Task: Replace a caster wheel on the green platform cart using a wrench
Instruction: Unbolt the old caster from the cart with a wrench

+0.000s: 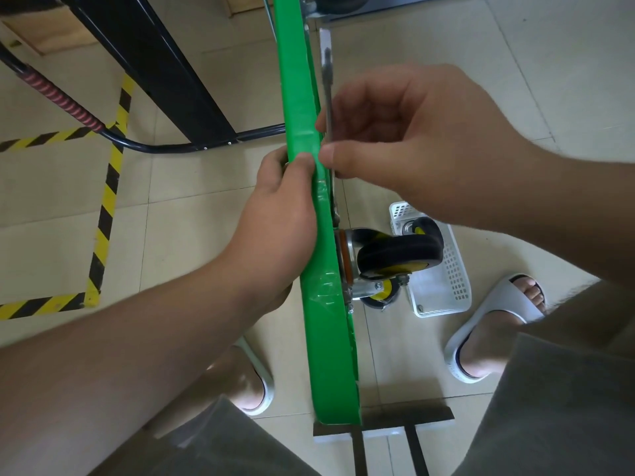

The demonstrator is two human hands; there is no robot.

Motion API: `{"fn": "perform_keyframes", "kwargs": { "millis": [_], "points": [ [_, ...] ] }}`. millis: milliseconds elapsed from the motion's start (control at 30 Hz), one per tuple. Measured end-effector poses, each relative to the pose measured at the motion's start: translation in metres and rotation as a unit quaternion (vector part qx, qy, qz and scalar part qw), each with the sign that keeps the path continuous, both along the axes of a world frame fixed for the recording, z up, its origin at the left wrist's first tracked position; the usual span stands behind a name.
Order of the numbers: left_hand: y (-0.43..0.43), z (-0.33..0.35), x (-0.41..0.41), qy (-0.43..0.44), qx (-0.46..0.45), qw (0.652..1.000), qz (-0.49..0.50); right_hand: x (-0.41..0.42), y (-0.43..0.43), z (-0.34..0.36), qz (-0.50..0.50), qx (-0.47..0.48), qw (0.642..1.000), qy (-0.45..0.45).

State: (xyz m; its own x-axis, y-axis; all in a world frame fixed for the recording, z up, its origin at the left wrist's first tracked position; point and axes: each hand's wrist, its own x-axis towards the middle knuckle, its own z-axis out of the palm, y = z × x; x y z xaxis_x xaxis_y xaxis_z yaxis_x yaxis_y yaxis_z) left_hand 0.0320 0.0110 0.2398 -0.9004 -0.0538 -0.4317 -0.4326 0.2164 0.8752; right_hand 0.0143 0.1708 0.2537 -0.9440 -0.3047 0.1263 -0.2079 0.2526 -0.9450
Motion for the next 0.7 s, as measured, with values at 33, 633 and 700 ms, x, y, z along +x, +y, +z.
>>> {"fn": "perform_keyframes", "kwargs": {
  "millis": [33, 633, 700],
  "points": [
    [0.0, 0.0, 0.0, 0.002, 0.009, 1.0, -0.003, 0.006, 0.002, -0.001, 0.01, 0.011, 1.0, 0.024],
    [-0.007, -0.009, 0.001, 0.03, 0.017, 0.999, -0.024, 0.038, 0.011, -0.011, 0.075, 0.152, 0.95, 0.262],
    [-0.006, -0.01, 0.0, 0.026, 0.002, 0.999, -0.026, 0.03, 0.01, -0.006, 0.046, 0.083, 0.977, 0.193]
  ]
}}
